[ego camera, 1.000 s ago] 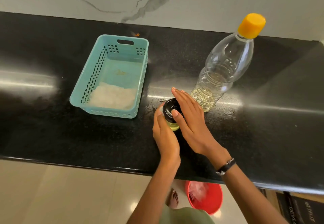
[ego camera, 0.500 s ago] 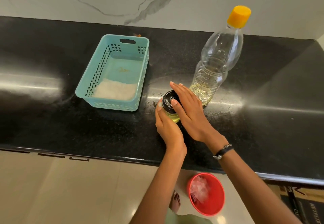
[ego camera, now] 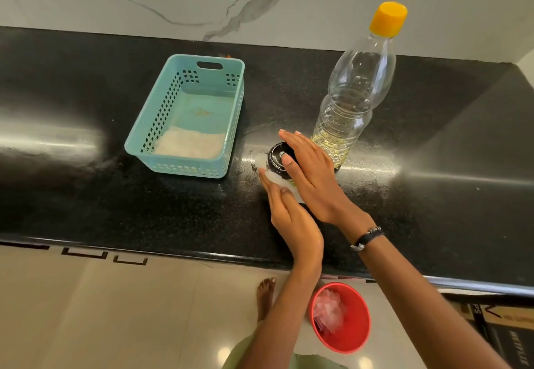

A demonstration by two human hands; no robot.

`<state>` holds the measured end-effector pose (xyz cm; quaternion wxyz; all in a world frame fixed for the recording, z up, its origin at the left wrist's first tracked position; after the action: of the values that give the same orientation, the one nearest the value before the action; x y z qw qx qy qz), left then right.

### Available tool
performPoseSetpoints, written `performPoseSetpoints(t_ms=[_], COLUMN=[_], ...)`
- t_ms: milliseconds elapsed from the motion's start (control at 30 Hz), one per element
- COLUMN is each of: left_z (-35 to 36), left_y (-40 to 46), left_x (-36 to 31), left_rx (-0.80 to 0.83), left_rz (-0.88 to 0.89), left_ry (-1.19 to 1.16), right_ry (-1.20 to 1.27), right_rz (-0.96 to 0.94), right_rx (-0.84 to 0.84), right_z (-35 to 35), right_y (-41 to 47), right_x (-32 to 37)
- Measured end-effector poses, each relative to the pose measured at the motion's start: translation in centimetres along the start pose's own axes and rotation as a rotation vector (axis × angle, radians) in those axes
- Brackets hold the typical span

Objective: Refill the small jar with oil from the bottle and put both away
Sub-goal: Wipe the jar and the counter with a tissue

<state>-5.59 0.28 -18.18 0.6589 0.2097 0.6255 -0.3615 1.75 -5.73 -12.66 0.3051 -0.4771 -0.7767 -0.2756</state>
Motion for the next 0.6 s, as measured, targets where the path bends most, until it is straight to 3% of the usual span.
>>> performPoseSetpoints(t_ms=[167,400,600], left_z=[-0.5,-0.5,1.0], left_y=[-1.0,1.0,-2.2], left_x=[-1.9,0.7,-1.3], left_rx=[-0.027,-0.048,0.03], left_rz=[0.259,0.15,0.302], left_ry=[0.153,0.31,0.299], right_ry=[-0.006,-0.002,0.058], right_rz=[0.006,0.021,0.031], right_rx=[0.01,0.019,0.061], right_z=[0.0,-0.1,-0.2], right_y=[0.0,-0.1,-0.2], right_x=[0.0,0.1,0.1])
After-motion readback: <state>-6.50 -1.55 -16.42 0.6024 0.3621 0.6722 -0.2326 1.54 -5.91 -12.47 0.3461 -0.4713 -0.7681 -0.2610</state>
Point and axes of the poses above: each hand's wrist, its own y-axis towards the middle knuckle, its own z-axis out of the palm, x = y × z, the point moved 9 cm from there along y, towards the middle knuckle, and after that the axes turned 2 degrees about y, right-handed, at the moved point
